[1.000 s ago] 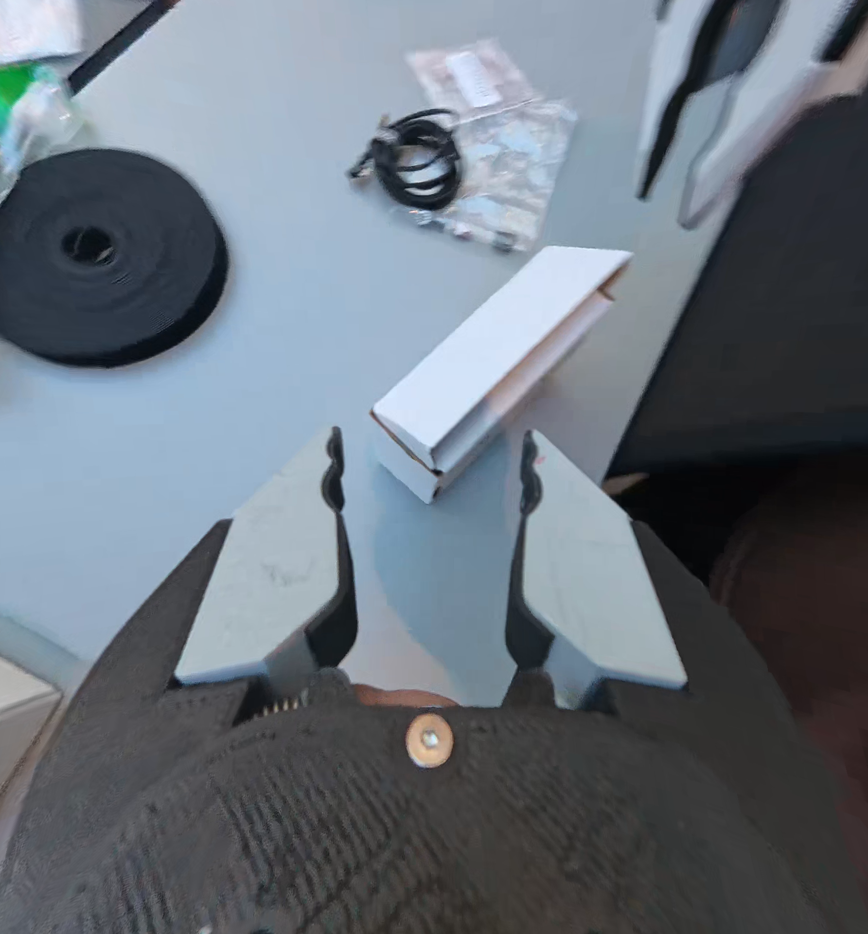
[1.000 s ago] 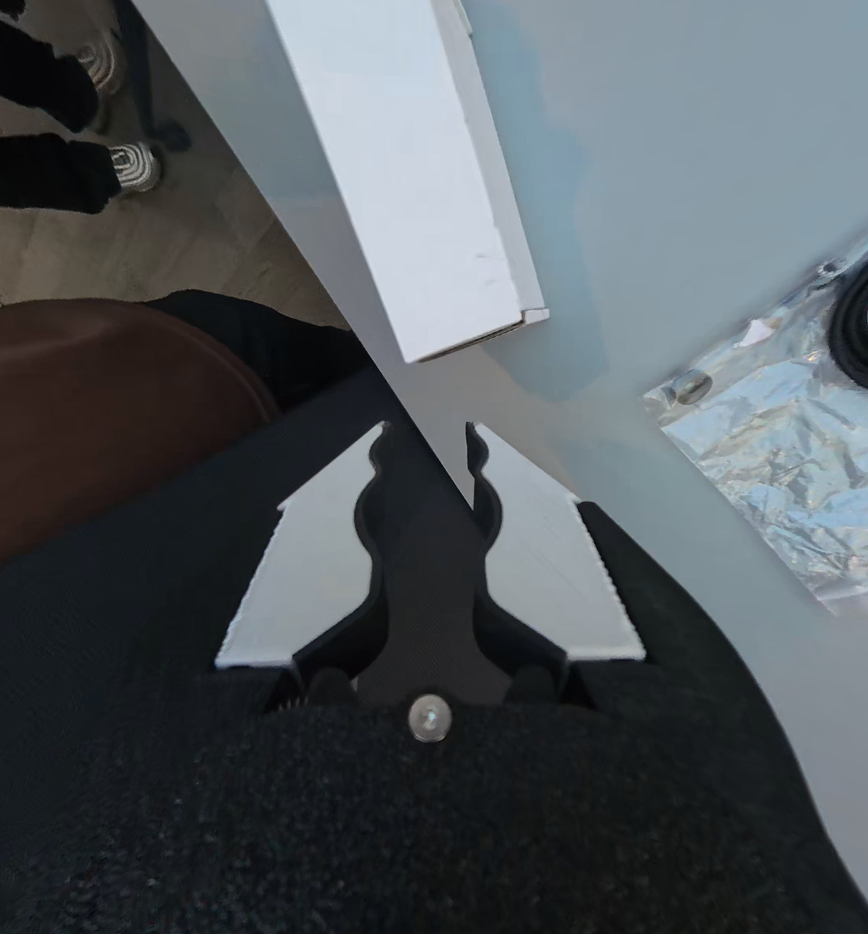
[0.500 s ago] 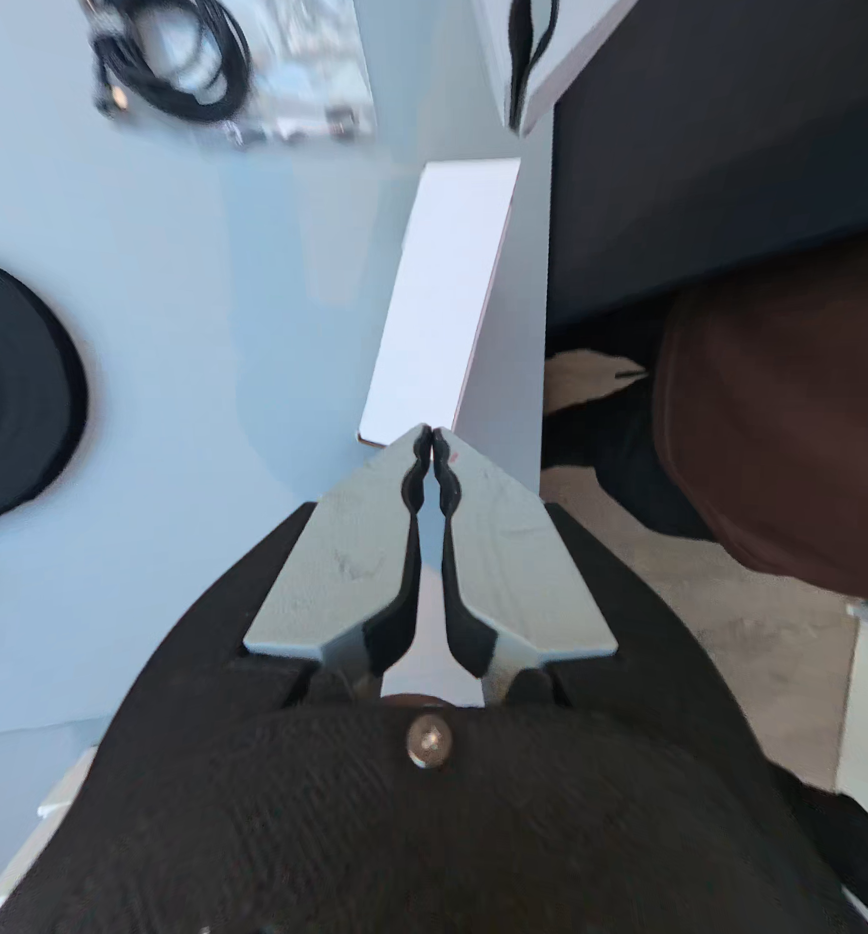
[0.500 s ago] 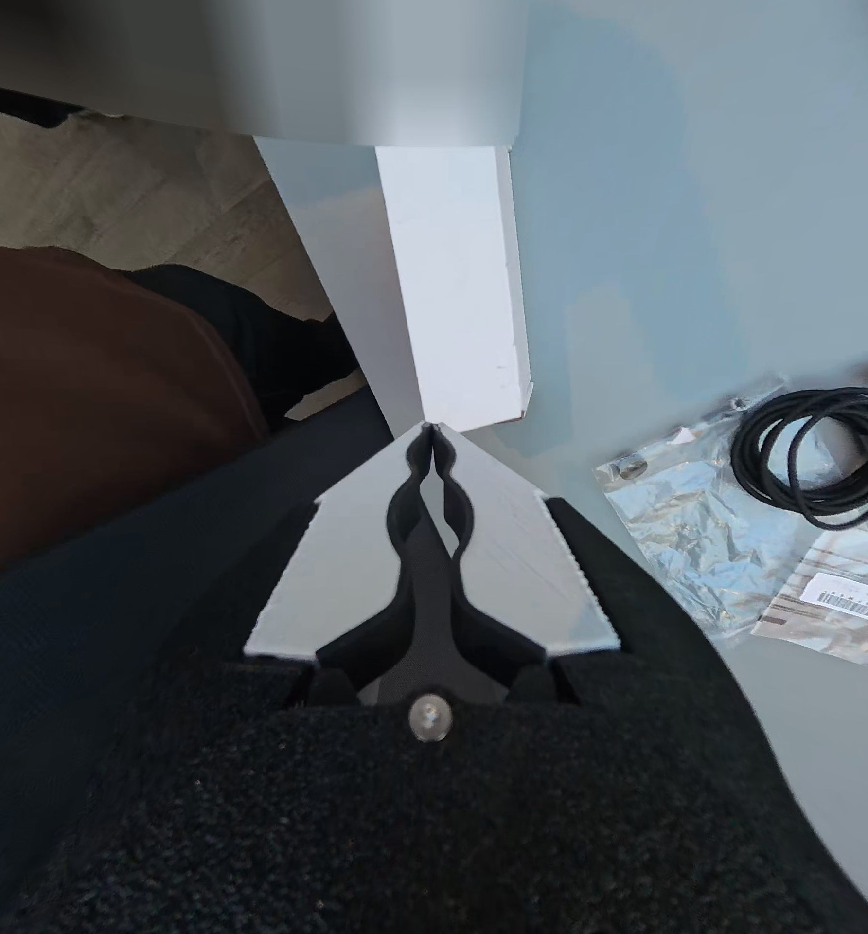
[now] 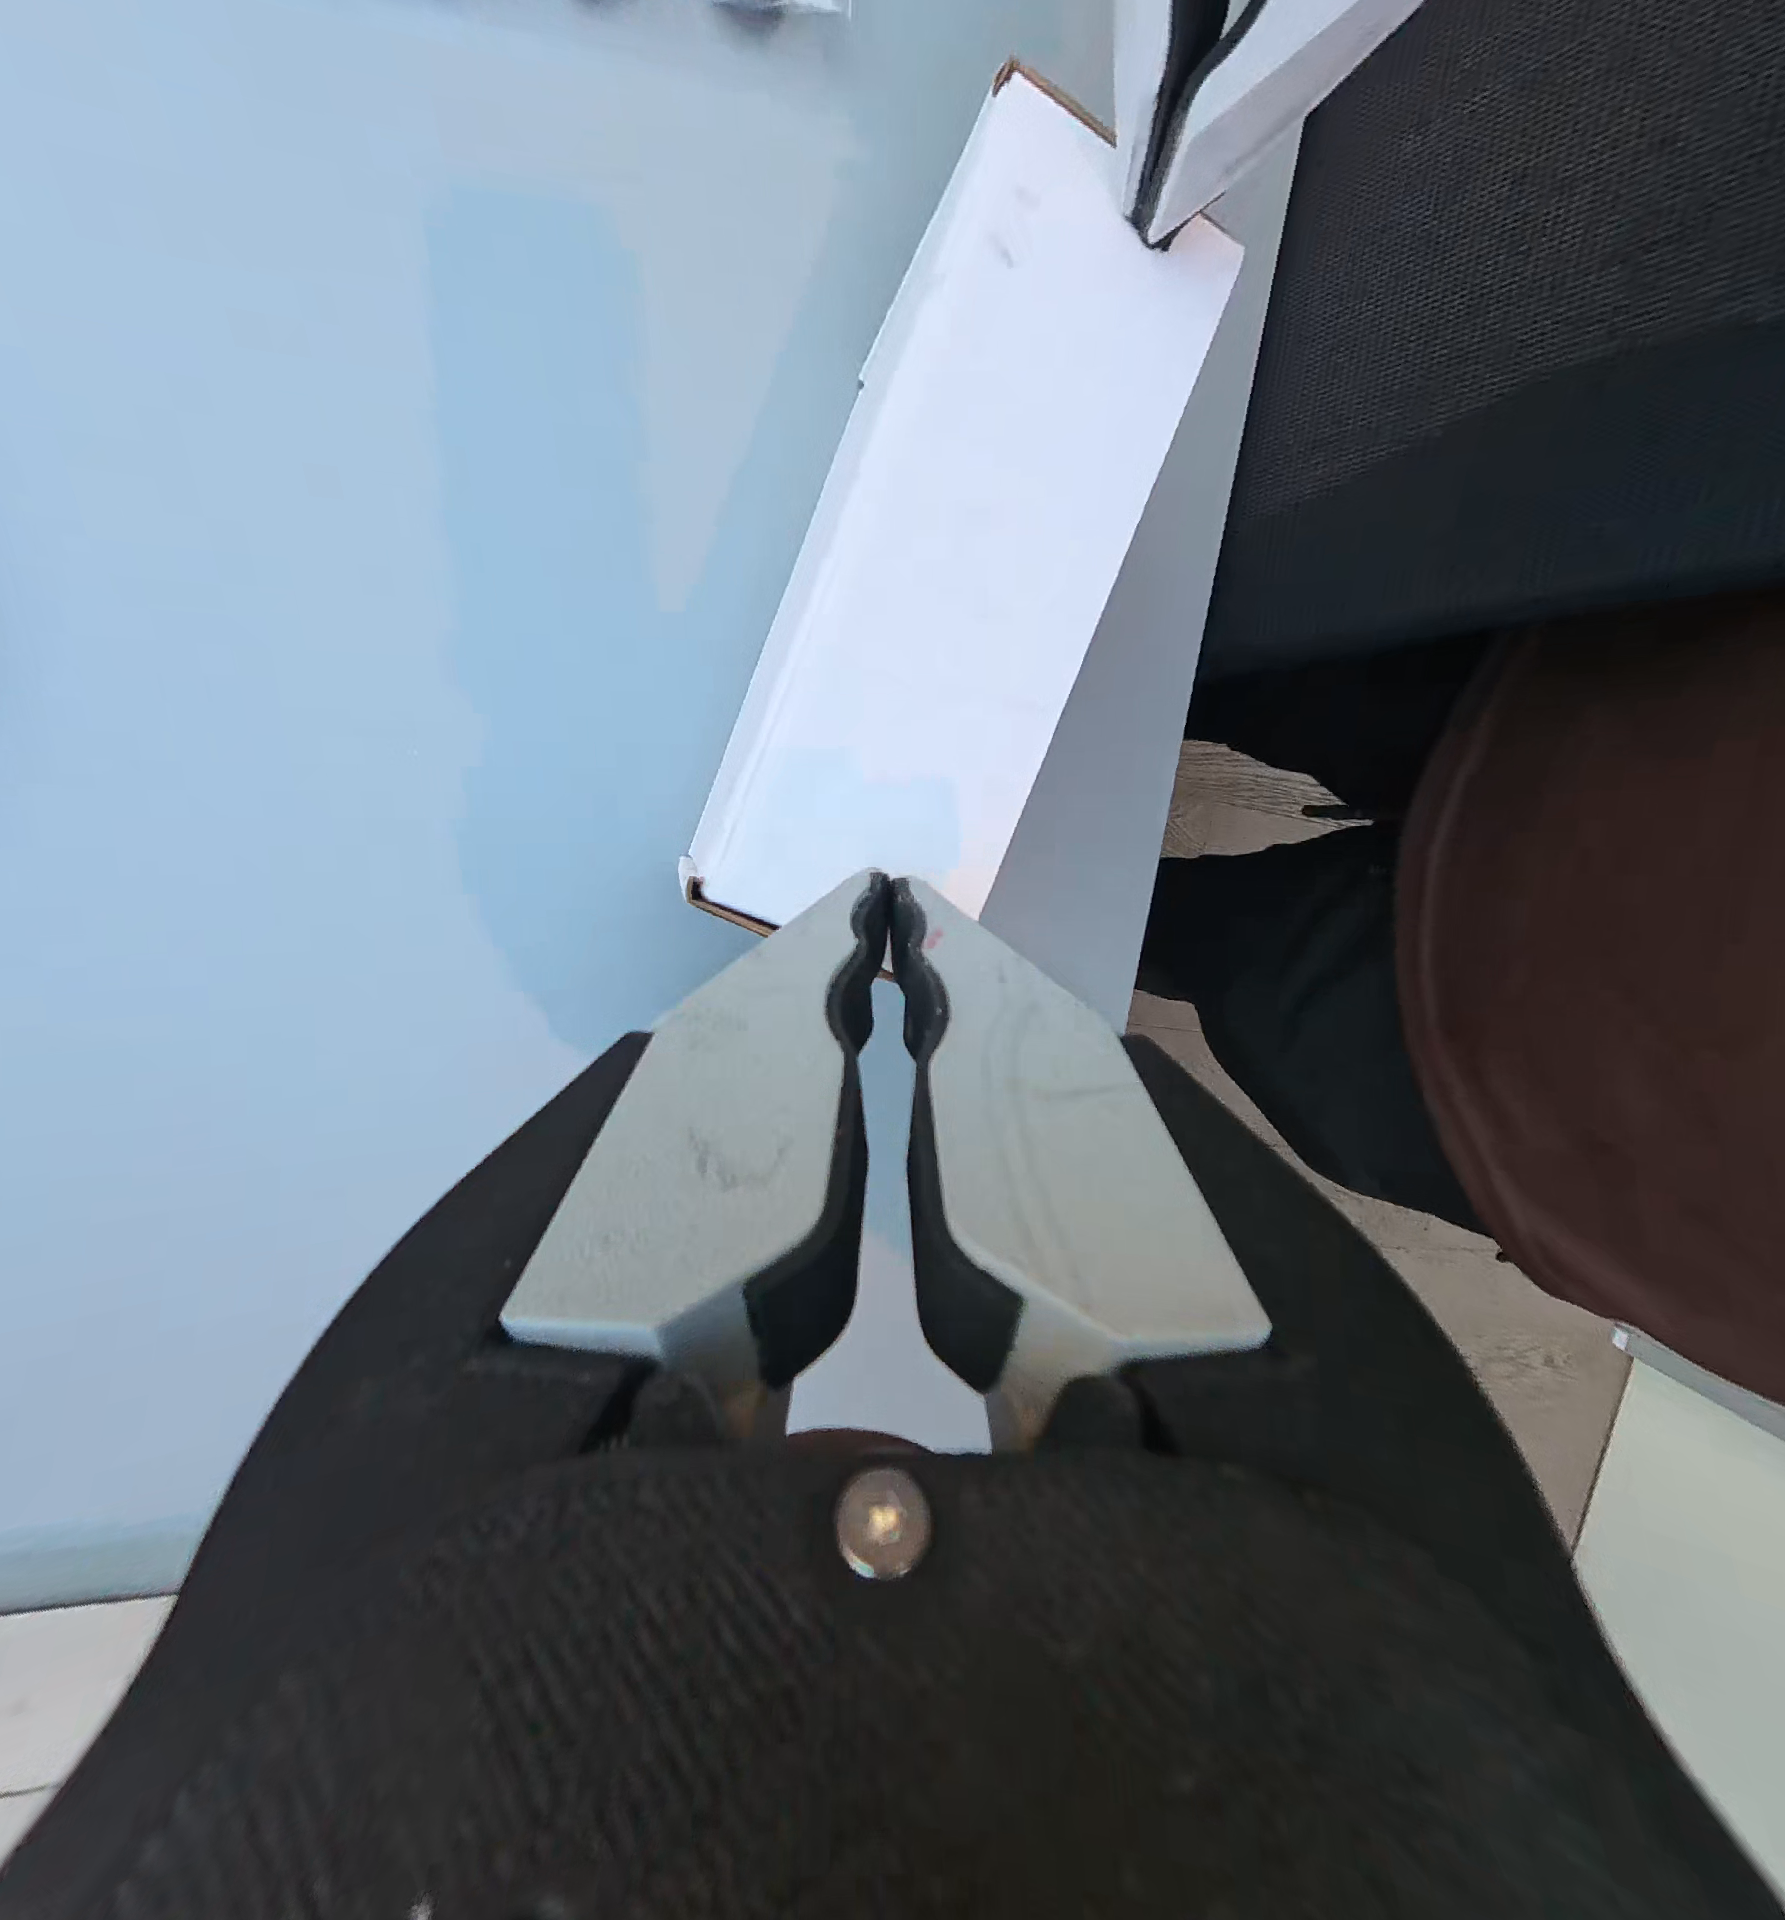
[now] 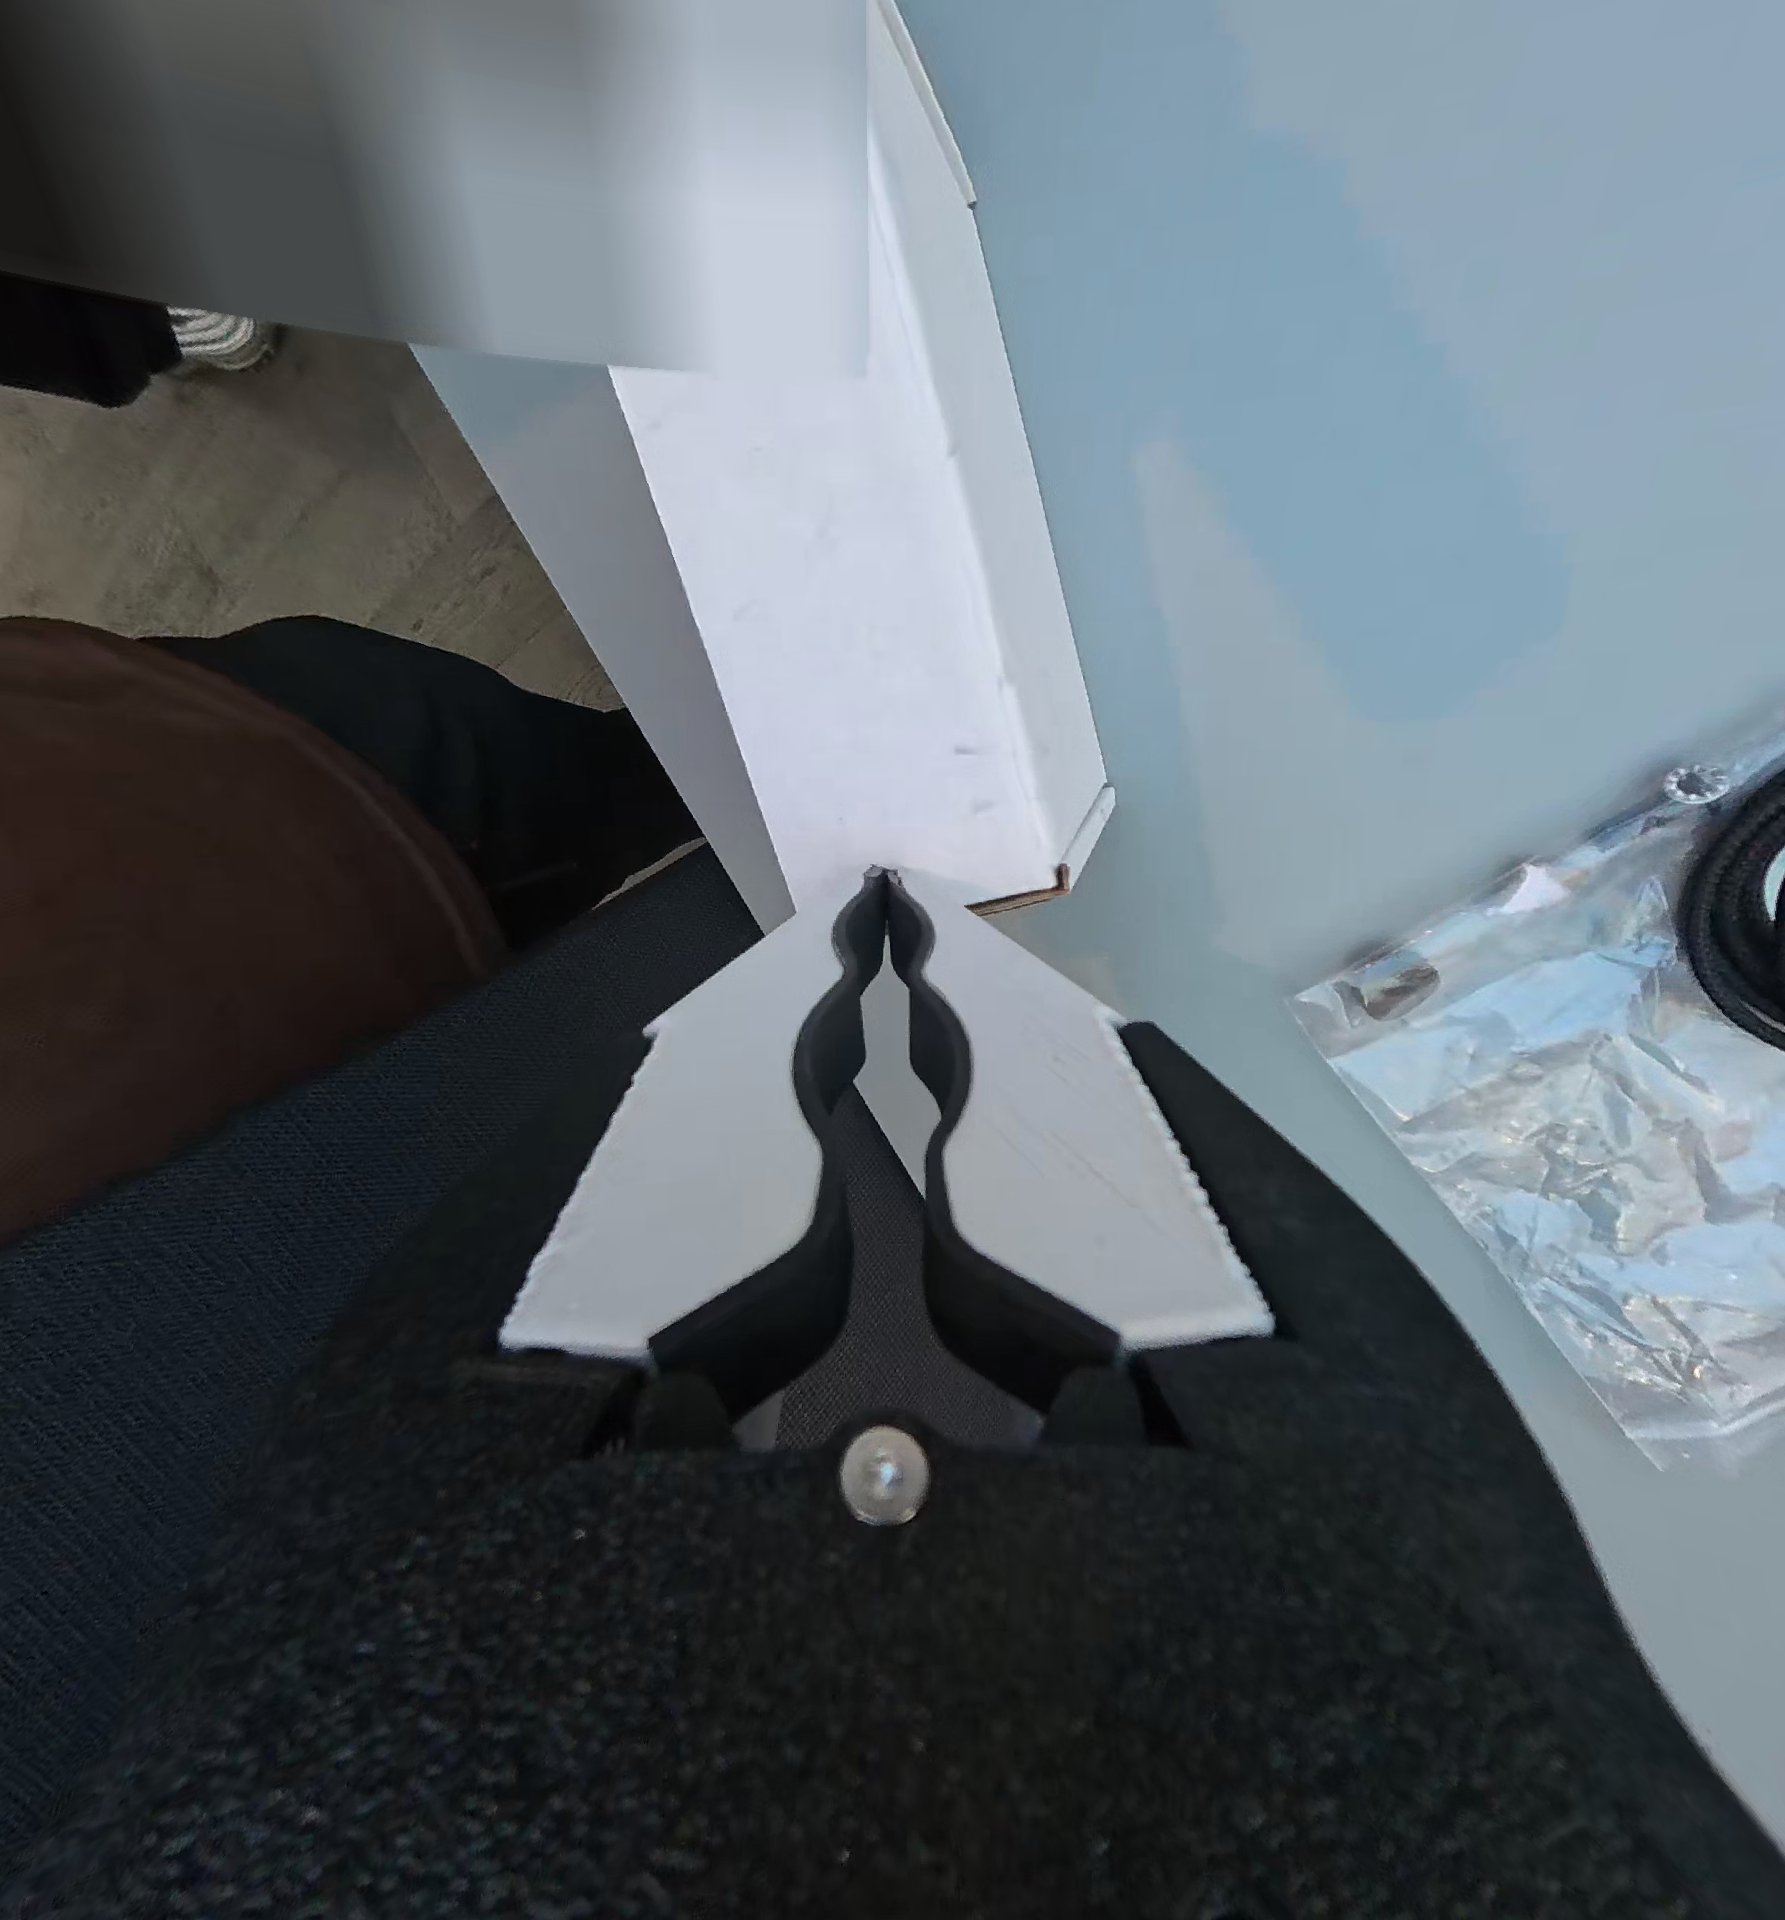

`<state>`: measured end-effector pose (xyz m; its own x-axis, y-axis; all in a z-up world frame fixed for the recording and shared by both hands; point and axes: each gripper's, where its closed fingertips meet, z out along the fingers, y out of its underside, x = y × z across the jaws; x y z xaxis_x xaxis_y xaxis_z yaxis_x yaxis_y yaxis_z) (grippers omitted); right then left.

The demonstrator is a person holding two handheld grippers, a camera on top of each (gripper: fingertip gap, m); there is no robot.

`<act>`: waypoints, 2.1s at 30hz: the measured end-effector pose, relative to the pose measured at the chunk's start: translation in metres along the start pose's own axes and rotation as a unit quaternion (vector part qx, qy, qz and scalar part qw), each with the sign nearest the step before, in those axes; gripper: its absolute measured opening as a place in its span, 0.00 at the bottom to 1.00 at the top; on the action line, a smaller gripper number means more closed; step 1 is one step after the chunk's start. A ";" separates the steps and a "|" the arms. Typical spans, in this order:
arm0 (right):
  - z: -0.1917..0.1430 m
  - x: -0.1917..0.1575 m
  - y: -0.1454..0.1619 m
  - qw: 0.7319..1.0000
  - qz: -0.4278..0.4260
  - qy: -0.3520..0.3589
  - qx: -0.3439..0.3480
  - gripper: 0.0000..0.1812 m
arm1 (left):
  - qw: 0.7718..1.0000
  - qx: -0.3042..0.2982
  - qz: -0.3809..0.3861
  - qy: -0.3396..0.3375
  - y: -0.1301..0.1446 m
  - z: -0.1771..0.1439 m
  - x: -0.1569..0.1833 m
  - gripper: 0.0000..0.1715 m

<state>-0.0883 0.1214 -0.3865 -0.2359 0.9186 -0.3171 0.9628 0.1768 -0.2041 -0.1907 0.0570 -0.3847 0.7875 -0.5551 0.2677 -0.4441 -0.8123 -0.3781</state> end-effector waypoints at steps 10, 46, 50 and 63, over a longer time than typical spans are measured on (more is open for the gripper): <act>-0.058 -0.006 -0.041 0.988 -0.035 0.053 0.138 0.26 | 0.989 0.094 0.084 -0.083 -0.043 -0.028 0.000 0.04; -0.064 -0.111 -0.163 0.796 0.306 -0.469 0.230 0.38 | 0.704 0.060 0.277 -0.651 0.051 -0.162 0.013 0.42; -0.050 -0.115 -0.196 0.767 0.334 -0.488 0.251 0.37 | 0.690 0.056 0.219 -0.688 0.090 -0.182 0.011 0.45; -0.017 -0.045 -0.375 0.812 0.305 -0.387 0.313 0.37 | 0.788 0.218 -0.294 -0.496 0.230 -0.090 0.101 0.53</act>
<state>-0.4366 0.0203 -0.2797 0.0154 0.2277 -0.9736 0.7338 -0.6640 -0.1437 -0.2521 -0.2020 -0.3650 0.8450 0.4819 -0.2318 0.1400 -0.6177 -0.7739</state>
